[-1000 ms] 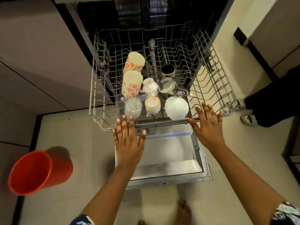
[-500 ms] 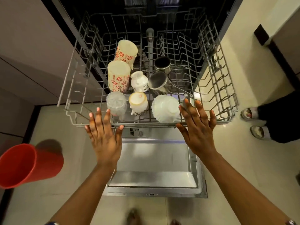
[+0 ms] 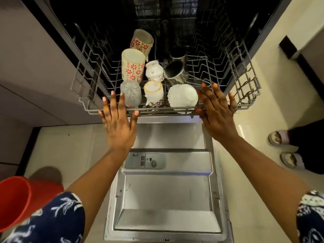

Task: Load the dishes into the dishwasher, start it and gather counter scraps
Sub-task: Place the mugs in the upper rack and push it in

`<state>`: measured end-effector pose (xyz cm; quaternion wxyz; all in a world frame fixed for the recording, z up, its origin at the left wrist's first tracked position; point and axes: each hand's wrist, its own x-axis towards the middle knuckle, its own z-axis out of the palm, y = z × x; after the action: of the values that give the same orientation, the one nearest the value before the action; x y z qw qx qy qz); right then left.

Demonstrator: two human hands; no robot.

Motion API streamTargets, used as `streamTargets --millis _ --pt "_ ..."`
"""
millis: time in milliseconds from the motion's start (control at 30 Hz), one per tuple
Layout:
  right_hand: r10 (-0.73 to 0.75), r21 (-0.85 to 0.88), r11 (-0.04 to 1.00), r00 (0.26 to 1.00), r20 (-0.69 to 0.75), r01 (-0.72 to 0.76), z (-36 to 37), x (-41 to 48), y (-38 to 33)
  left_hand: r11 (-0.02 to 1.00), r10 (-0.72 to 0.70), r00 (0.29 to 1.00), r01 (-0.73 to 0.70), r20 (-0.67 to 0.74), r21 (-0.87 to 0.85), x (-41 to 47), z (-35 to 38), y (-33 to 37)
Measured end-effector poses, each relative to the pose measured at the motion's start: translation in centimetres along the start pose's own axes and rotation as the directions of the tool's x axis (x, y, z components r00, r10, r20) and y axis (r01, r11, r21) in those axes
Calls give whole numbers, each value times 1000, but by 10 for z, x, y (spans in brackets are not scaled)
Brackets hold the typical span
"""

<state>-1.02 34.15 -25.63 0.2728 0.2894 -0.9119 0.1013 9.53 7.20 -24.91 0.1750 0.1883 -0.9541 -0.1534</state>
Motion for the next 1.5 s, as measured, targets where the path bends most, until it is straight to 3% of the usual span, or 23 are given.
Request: streamTargets --millis 100,200,333,500,967,1500 --pt "-214 -140 966 976 30 216 11 16 26 989 145 989 -145 -4 39 24 11 -12" --pt "-453 -250 849 884 112 466 21 28 51 926 345 938 -337 -22 168 47 24 -36" --pt "-583 -342 730 800 140 592 32 43 66 798 538 843 -519 25 306 72 31 -62" --pt "-578 -407 707 804 137 578 46 58 73 733 595 802 -569 54 372 92 36 -70" --pt "-564 -293 744 800 205 600 59 106 88 765 548 835 -523 46 376 142 49 -57" --pt "-467 -194 803 797 383 563 78 159 113 779 485 860 -508 160 369 196 57 -39"
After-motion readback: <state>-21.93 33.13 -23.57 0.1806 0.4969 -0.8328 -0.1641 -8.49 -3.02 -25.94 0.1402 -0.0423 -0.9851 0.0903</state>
